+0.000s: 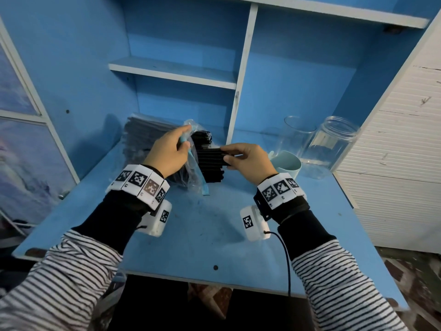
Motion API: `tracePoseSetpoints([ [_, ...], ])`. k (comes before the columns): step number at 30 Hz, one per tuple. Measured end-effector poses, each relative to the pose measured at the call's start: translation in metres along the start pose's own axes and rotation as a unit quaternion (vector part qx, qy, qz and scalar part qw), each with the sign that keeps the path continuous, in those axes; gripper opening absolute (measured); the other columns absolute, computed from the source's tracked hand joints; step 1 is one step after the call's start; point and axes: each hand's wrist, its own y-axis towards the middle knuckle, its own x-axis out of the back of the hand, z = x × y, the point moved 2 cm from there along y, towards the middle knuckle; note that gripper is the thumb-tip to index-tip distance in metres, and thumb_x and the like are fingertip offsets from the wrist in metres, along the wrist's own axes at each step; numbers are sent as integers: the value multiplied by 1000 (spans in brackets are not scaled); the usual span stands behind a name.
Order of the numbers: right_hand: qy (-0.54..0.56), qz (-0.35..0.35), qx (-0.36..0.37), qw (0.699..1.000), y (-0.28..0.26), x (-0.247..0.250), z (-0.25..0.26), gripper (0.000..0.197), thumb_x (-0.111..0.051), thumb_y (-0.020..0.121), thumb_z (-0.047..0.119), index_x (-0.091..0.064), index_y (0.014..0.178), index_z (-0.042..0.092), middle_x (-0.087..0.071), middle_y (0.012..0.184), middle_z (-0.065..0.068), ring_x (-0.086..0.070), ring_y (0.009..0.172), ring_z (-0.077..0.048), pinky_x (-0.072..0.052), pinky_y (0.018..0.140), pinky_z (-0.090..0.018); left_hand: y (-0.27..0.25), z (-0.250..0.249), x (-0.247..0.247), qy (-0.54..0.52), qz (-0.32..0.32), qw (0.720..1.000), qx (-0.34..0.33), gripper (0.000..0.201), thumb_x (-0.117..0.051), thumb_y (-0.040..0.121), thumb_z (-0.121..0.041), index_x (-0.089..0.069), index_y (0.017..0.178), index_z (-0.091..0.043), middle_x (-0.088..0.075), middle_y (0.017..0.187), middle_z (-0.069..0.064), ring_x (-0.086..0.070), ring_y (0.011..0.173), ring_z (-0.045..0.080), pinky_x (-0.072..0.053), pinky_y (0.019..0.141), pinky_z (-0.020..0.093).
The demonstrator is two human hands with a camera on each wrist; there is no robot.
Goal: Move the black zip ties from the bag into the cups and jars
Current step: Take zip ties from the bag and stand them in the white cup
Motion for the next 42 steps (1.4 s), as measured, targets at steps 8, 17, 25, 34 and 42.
tracePoseSetpoints([
  [8, -43, 81, 61, 994, 3, -26, -1, 33, -61, 93, 12, -63, 126, 15, -64, 127, -3, -58, 119, -10, -43, 107, -29, -3, -5, -16, 89, 46, 994, -45, 86, -70, 81, -47, -27, 150, -19, -32, 154, 6, -22, 144, 25, -14, 118, 52],
  [17, 49, 37, 3, 998, 4, 14, -10, 24, -54, 94, -4, -63, 115, 4, -64, 104, -13, -64, 81, -9, -57, 73, -17, 1, 6, -18, 103, 48, 993, -39, 84, -67, 86, -38, -18, 153, -22, -23, 158, 4, -15, 147, 25, -4, 119, 44],
  [25, 112, 41, -13, 993, -1, -6, -5, 23, -59, 95, 13, -63, 117, 20, -64, 99, -4, -64, 89, -11, -59, 79, -27, 4, 6, -22, 100, 33, 994, -35, 83, -67, 87, -34, -19, 153, -22, -23, 158, 4, -15, 147, 25, -4, 118, 44],
  [34, 118, -24, 0, 993, 0, 21, -13, 17, -57, 93, -1, -69, 101, 9, -66, 88, -7, -66, 72, -7, -58, 72, -20, 0, 6, -16, 72, 35, 996, -46, 81, -68, 87, -31, -21, 152, -23, -26, 157, 3, -17, 146, 24, -10, 118, 41],
  [42, 54, -49, 16, 997, -1, 28, -6, 14, -62, 91, 4, -71, 96, 13, -69, 87, -4, -70, 73, -16, -58, 81, -29, 2, 8, -17, 82, 32, 995, -50, 81, -68, 86, -34, -22, 152, -22, -28, 156, 5, -19, 146, 26, -8, 119, 45],
])
